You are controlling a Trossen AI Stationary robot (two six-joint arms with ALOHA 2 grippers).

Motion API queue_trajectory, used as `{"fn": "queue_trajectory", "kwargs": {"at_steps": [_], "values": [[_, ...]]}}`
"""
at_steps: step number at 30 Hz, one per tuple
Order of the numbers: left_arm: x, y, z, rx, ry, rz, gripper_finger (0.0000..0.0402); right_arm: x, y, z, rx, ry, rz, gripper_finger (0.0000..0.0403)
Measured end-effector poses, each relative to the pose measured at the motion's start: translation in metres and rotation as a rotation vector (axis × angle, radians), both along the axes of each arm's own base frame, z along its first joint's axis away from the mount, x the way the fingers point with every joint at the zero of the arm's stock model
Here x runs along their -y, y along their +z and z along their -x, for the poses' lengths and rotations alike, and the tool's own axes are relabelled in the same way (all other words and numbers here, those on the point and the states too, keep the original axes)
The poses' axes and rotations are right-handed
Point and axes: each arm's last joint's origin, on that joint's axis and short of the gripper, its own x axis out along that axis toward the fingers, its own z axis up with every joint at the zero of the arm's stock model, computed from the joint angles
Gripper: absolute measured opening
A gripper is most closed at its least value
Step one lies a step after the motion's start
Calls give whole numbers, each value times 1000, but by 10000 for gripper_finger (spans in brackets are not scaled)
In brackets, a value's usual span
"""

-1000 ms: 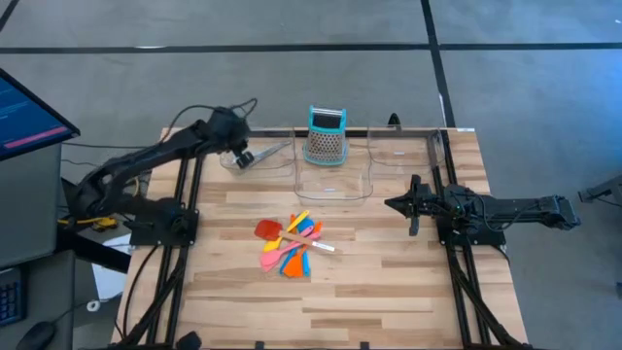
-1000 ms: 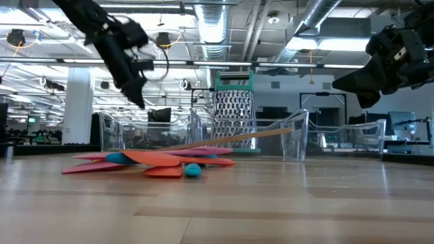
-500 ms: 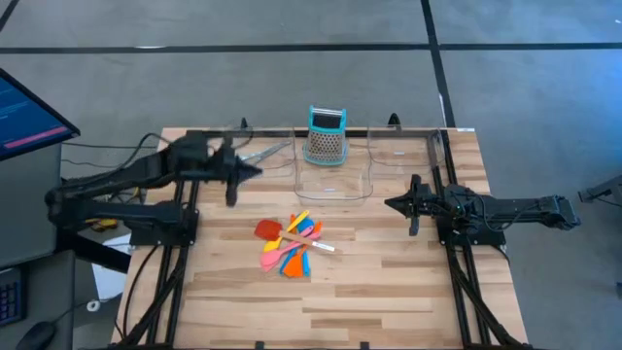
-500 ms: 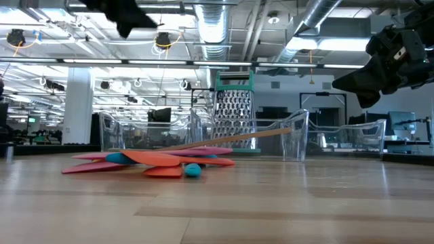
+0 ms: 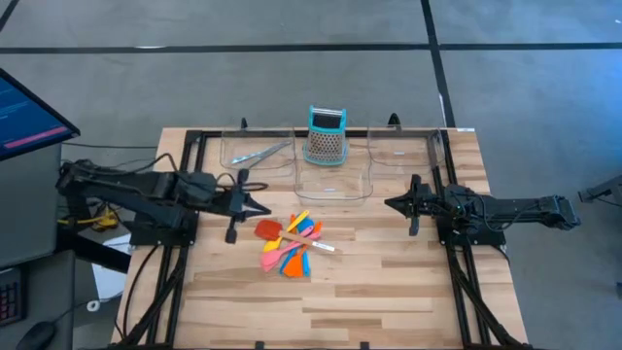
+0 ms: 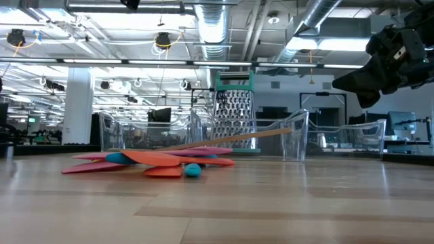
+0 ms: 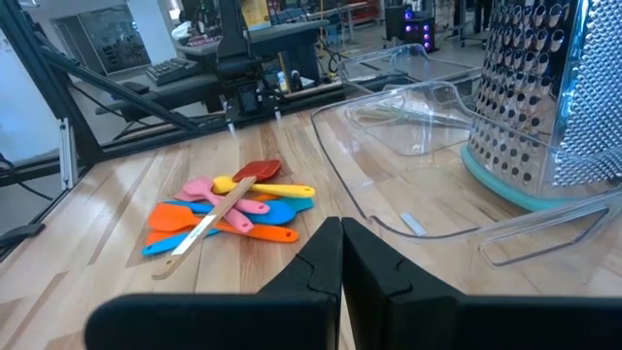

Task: Pick & Place Kitchen Items
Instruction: Put the red spatula into the middle transparent bin

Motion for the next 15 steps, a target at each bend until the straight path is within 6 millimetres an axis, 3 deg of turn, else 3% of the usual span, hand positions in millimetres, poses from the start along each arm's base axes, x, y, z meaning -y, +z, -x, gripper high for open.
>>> {"fn": "queue_trajectory", "kwargs": {"at_steps": [6,15], "values": [[-4,-15,-3,-138,30,-27,3,0,0,0,4,0,0,0],[-21,-28,2,-190,84,-69,3,0,1,0,23,-8,-72,0]]}}
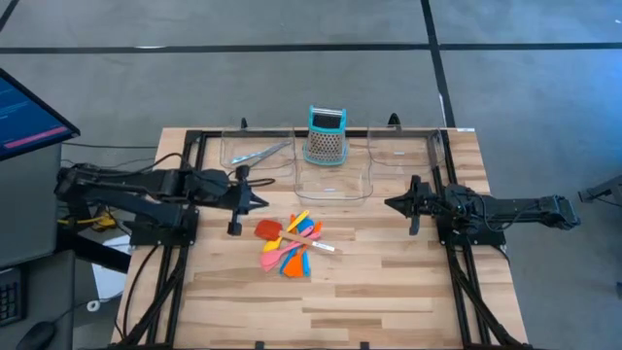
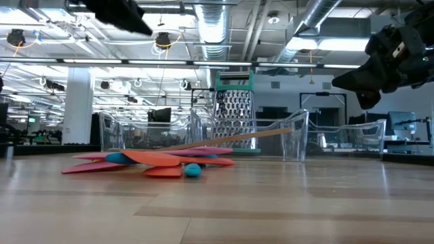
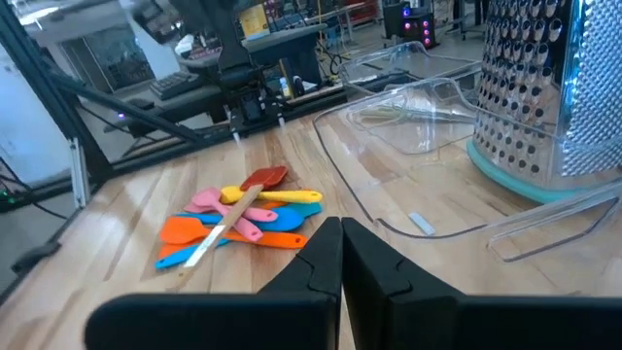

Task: Pick & Place Kitchen Items
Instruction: Put the red spatula into the middle transparent bin

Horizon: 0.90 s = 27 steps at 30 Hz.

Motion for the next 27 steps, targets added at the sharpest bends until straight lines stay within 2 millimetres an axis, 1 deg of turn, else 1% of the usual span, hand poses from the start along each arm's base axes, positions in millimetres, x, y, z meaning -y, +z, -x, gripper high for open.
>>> {"fn": "queue_trajectory", "kwargs": {"at_steps": [2,7,10,14,19,21,23,27], "values": [[-6,-11,5,1,10,11,3,0,0,0,2,-2,-13,0],[-18,-36,20,106,36,52,3,0,4,0,42,-2,-14,0],[-22,-45,30,180,30,66,3,0,10,-1,107,3,-11,0],[-25,-58,38,214,22,87,3,0,15,-1,161,7,-10,0],[-23,-67,41,373,-106,121,3,-3,17,-3,178,34,-17,0],[-23,-71,41,409,-122,138,3,-5,18,-5,183,44,-18,0],[-22,-76,42,404,-110,179,3,-8,19,-6,196,40,-20,0],[-22,-89,44,364,-63,290,3,-14,17,-12,162,35,-23,0]]}}
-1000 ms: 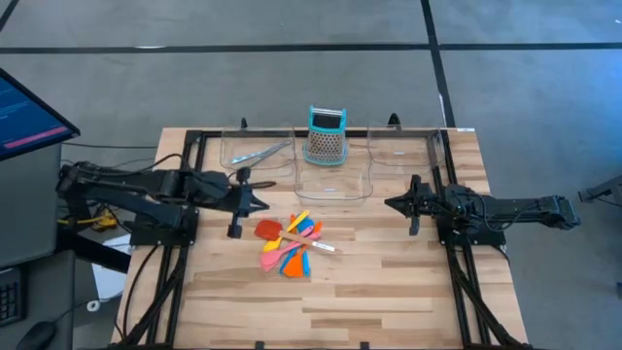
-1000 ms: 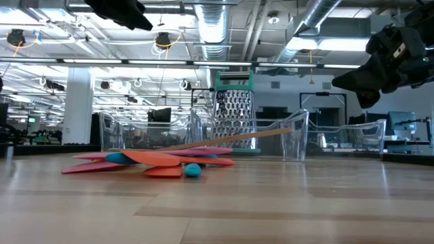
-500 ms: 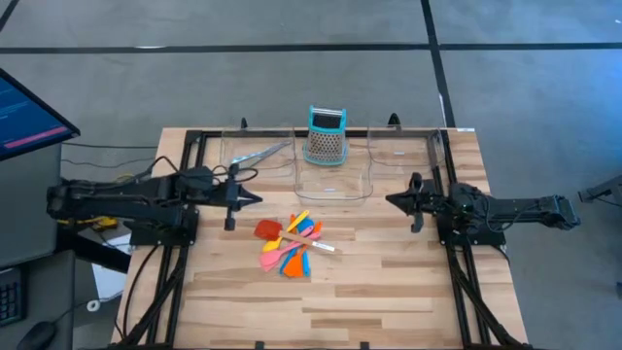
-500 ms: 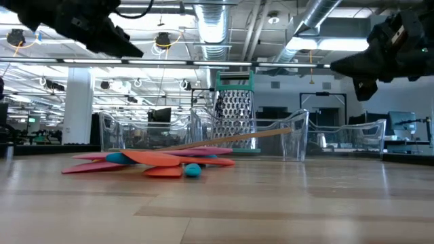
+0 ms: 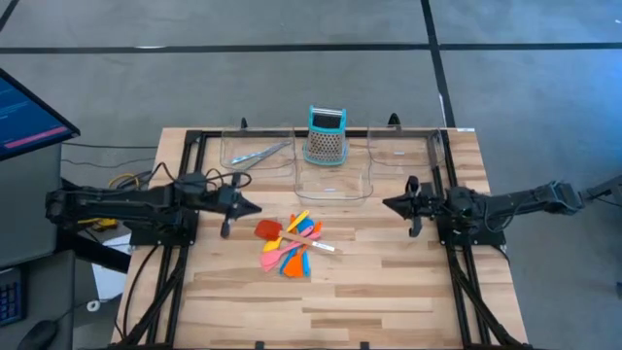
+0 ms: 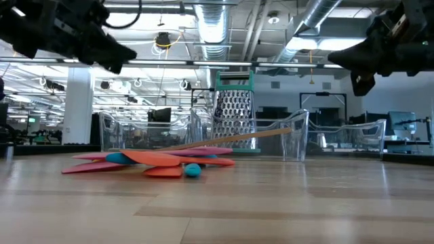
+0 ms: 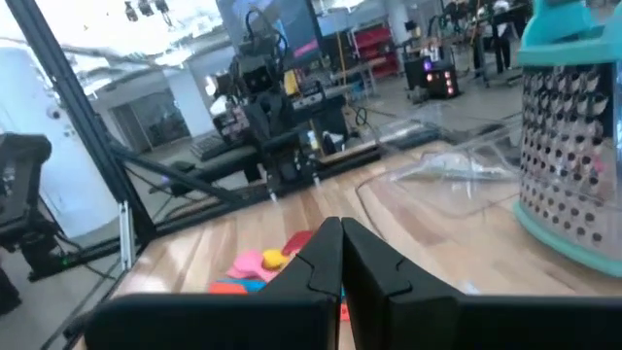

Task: Pick & Place Kitchen Items
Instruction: Put the red spatula into the middle transparent bin

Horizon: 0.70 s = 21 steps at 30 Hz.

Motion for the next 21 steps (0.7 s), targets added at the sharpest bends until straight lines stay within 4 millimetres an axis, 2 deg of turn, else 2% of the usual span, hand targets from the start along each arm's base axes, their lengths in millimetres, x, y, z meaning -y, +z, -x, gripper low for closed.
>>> {"fn": "queue_trajectory", "kwargs": {"at_steps": [7,12,21], "values": [[0,-13,3,-25,7,33,3,-15,11,-19,-109,-25,27,0],[0,-12,2,-13,7,32,3,-29,23,-39,-178,25,71,0],[0,-10,2,10,19,89,3,-52,30,-75,-287,89,114,0]]}}
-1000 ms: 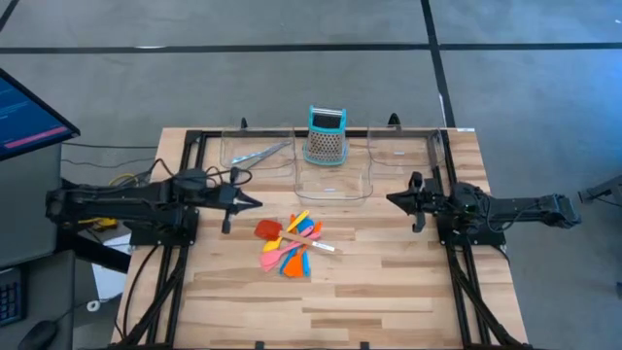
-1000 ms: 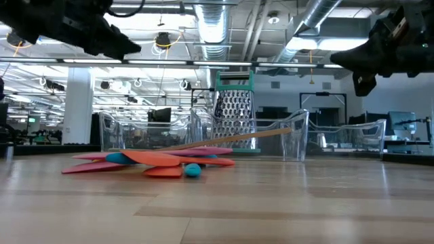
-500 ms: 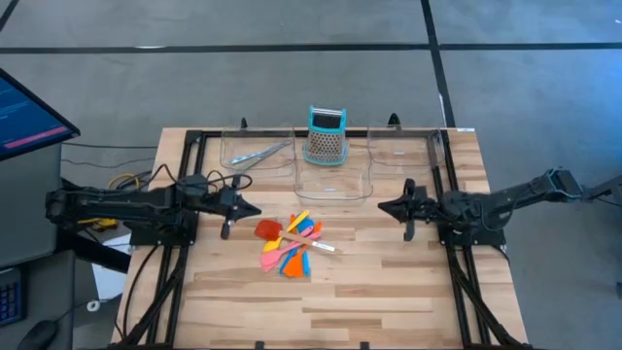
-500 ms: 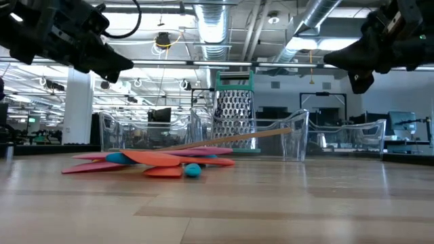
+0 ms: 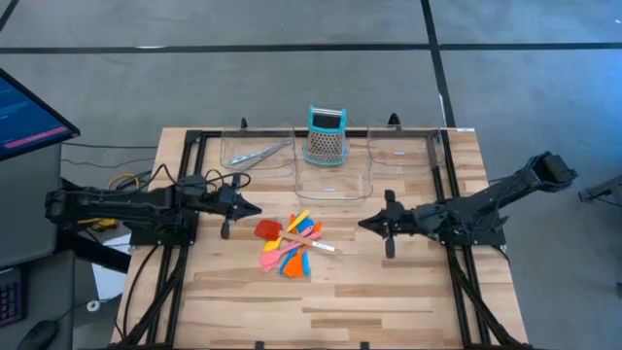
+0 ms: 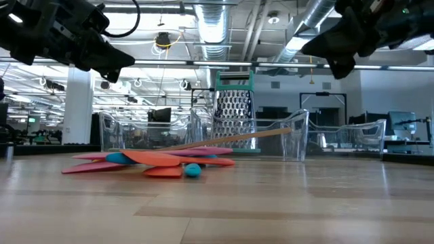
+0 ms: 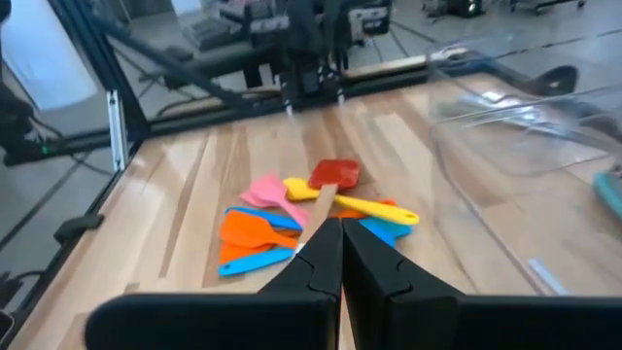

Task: Pick & Place Kitchen Items
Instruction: Put the red spatula into the middle transparent bin

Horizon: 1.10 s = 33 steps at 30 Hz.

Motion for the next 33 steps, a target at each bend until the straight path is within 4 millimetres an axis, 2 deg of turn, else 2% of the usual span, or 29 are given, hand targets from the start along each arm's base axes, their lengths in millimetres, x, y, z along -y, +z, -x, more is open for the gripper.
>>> {"fn": "queue_trajectory", "kwargs": {"at_steps": [4,11,18,24,28,31,33], "values": [[0,0,0,-4,12,65,3,-10,-1,-16,-52,6,23,0],[0,0,0,-3,13,70,3,-26,-3,-44,-153,-66,106,0],[0,0,0,-3,14,70,3,-48,2,-72,-248,-49,164,0],[0,0,0,-1,14,69,3,-70,6,-90,-382,-52,266,0],[0,0,0,0,13,69,3,-80,7,-99,-463,-69,269,0],[0,1,0,6,14,68,3,-84,6,-108,-486,-48,286,0],[0,1,0,5,13,69,3,-86,6,-114,-506,32,309,0]]}}
